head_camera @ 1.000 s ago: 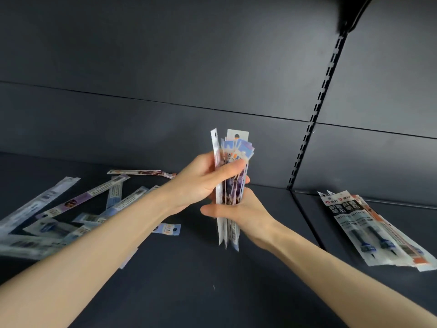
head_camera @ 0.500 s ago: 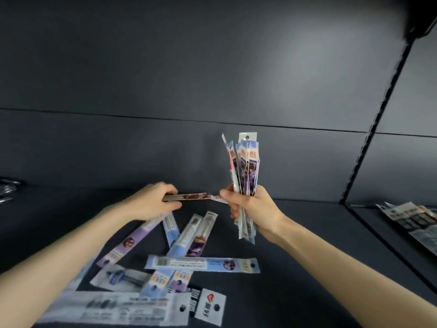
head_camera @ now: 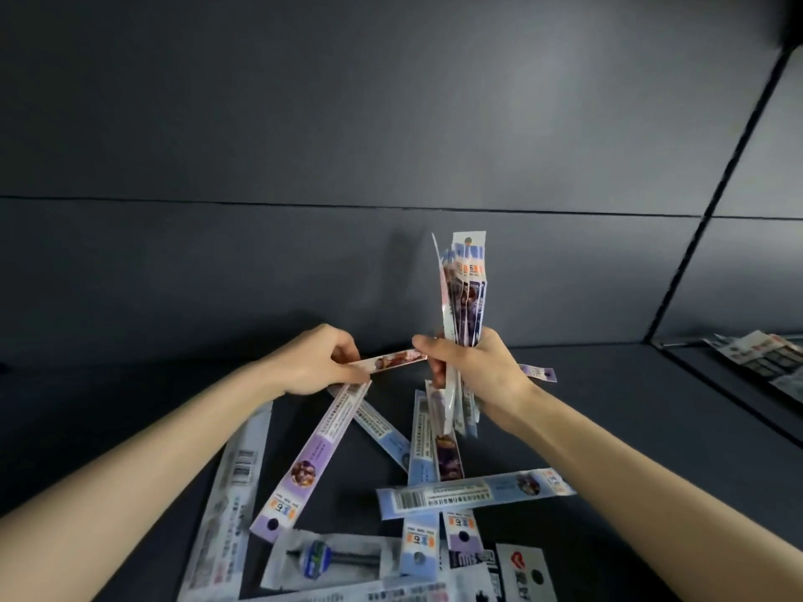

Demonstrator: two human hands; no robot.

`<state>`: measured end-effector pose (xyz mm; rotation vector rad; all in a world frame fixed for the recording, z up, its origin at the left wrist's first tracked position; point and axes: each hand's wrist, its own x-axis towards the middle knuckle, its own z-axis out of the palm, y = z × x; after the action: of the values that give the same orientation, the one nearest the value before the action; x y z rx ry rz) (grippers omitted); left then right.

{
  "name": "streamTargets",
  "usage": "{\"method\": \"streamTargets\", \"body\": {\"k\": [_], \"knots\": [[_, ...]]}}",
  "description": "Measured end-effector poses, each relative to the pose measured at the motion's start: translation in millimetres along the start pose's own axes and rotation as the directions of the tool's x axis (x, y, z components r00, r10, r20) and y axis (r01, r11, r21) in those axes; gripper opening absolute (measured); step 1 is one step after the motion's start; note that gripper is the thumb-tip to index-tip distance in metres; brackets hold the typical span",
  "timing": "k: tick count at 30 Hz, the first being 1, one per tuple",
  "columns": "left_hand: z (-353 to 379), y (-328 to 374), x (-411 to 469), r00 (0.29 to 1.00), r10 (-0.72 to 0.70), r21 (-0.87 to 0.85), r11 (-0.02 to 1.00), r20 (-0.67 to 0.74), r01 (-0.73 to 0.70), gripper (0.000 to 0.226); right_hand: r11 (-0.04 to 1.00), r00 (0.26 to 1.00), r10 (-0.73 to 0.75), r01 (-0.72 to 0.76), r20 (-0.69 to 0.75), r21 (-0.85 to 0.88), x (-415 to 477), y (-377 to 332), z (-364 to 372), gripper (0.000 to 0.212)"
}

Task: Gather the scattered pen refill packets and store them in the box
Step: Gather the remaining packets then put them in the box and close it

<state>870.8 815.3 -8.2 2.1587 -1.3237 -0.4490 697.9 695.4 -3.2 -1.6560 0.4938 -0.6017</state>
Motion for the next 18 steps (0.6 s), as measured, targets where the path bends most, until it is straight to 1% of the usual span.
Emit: {"method": "streamTargets", "body": {"k": [3,6,7,9,11,12,14,16,17,18], "knots": [[-5,1,-2,0.999,-0.006,-0.085,0.996,-0.052,0.001,0.014,1.0,1.0,0.01,-0.01,-0.01,-0.008,1,2,-1,0.032],[-13,4,-6,0.987,-0.018,-0.249,0.968,-0.161,-0.023,0.01,1.0,1.0,0.005,-0.005,-0.014,0.005,-1,0,-1,0.033],[-15,6,-8,0.98,-0.024,-0.302,0.952,-0.199,-0.038,0.009,1.0,1.0,0.0,0.0,-0.01,0.021,-2,-1,-1,0.03],[-16,13,-13,0.96,-0.039,-0.432,0.898,-0.276,-0.087,0.009,0.999,1.0,-0.008,0.009,-0.018,0.05,-4,-3,0,0.018],[-13,25,-19,0.939,-0.048,-0.553,0.818,-0.341,-0.159,0.008,0.993,0.999,-0.019,0.024,-0.046,0.113,-7,-8,2,0.007],[-11,32,-22,0.934,-0.039,-0.587,0.787,-0.356,-0.191,0.008,0.986,0.998,-0.026,0.035,-0.055,0.163,-8,-12,4,0.01],[-8,47,-28,0.935,0.012,-0.606,0.759,-0.353,-0.239,0.008,0.968,0.997,-0.055,0.068,-0.057,0.243,-9,-23,7,0.021],[-6,62,-34,0.94,0.073,-0.595,0.757,-0.333,-0.27,0.009,0.951,0.994,-0.097,0.107,-0.048,0.291,-9,-35,9,0.03],[-5,68,-37,0.941,0.097,-0.594,0.754,-0.323,-0.282,0.01,0.939,0.993,-0.105,0.115,-0.049,0.325,-9,-41,9,0.032],[-5,74,-39,0.942,0.117,-0.593,0.751,-0.315,-0.291,0.012,0.925,0.993,-0.1,0.115,-0.058,0.363,-10,-47,9,0.029]]}}
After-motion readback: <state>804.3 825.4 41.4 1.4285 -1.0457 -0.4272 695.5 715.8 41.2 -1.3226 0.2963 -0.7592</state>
